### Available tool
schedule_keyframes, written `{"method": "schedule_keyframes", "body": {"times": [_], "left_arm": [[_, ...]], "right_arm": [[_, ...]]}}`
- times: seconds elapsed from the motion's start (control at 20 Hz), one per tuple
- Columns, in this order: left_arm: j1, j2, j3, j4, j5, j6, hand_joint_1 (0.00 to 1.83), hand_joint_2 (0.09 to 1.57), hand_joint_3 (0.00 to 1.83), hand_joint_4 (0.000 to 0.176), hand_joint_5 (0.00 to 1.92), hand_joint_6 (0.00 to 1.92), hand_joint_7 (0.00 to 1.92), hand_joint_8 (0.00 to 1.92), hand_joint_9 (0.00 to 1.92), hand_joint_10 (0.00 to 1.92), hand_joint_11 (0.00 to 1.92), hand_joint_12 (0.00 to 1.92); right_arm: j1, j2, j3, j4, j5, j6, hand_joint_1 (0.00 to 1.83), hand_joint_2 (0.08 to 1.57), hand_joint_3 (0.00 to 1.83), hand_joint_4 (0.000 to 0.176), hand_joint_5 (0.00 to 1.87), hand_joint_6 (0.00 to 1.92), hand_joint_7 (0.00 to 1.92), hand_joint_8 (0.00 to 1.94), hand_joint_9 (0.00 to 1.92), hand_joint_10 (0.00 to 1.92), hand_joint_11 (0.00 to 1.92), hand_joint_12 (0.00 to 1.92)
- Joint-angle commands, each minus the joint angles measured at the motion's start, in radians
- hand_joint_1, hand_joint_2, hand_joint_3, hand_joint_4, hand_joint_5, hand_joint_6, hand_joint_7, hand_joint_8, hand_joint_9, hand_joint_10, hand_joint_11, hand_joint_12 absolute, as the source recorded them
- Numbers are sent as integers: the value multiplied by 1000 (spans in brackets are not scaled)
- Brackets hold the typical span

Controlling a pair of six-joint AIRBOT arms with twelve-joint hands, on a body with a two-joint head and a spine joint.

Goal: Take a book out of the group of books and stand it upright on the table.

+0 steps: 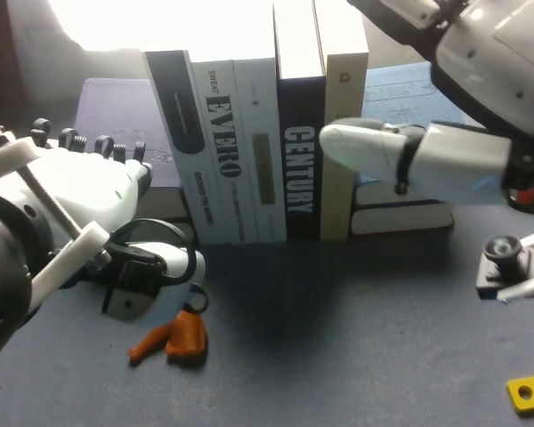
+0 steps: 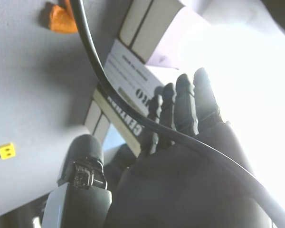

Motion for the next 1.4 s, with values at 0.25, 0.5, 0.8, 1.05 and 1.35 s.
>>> {"method": "schedule_keyframes", "body": {"times": [0.25,0.5,0.8,1.05,1.35], "left_arm": [[-8,-4,-1,93,-4,-6,0,1369,0,12,52,3,69,2,57,3,6,10],[-8,-6,-1,93,-4,-10,6,1376,1,9,26,0,38,0,33,0,0,0],[-8,-7,-2,90,-4,-10,0,1367,0,9,39,3,64,5,55,6,5,7],[-8,-8,-2,89,-4,-10,13,1368,0,9,38,1,50,2,60,7,0,0],[-9,-8,-1,89,-4,-10,13,1362,0,4,40,4,49,2,49,0,0,0]], "right_arm": [[63,-62,33,139,56,-126,0,1166,17,12,155,58,15,6,0,0,0,0],[75,-102,43,183,52,-146,0,1174,7,15,293,55,14,0,0,0,0,0],[73,-170,80,252,66,-213,0,1175,5,6,398,86,33,6,0,0,0,0],[84,-235,127,335,72,-277,0,1179,6,0,436,88,24,2,0,0,0,0],[83,-253,123,364,69,-318,0,1179,4,0,465,87,46,9,0,0,0,0]]}}
